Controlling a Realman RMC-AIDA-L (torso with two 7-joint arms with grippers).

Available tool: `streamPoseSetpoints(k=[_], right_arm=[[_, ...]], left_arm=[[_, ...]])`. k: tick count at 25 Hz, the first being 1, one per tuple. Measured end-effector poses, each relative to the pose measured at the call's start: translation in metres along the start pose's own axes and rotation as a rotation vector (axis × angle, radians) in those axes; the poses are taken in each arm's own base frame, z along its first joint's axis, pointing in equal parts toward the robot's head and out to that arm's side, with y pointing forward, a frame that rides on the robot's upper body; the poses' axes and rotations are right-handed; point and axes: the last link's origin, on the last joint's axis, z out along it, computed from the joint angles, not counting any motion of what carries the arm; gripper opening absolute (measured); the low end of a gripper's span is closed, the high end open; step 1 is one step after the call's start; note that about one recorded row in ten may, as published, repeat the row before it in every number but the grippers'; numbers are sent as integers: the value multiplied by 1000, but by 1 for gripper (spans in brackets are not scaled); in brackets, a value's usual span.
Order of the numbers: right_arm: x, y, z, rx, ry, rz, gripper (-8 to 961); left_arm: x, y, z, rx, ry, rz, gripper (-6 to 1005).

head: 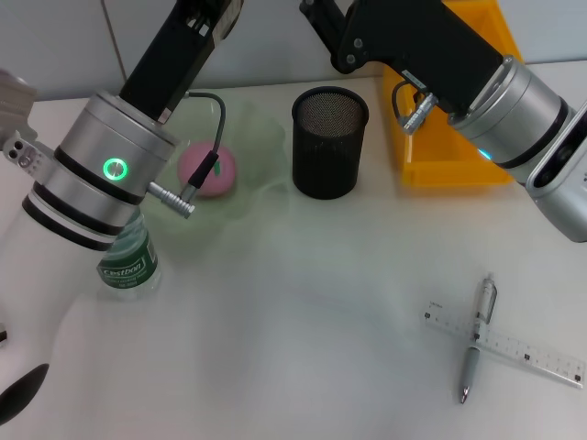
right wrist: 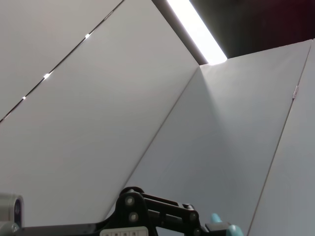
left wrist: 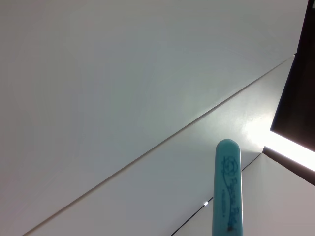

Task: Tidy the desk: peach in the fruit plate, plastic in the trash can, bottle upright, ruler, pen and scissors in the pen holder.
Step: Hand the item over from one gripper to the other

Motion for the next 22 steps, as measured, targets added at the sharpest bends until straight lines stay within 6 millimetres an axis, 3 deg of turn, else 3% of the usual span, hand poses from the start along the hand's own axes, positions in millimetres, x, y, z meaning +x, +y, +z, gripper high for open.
streamPoseSetpoints(k=[7,9,22], right_arm=[[0,0,0,0,0,0,256],[0,0,0,0,0,0,199],[0,0,-1,2,1,0,188]], left_arm=[[0,0,0,0,0,0,271],[0,0,0,0,0,0,271],[-2,1,0,-4,-4,-3,272]])
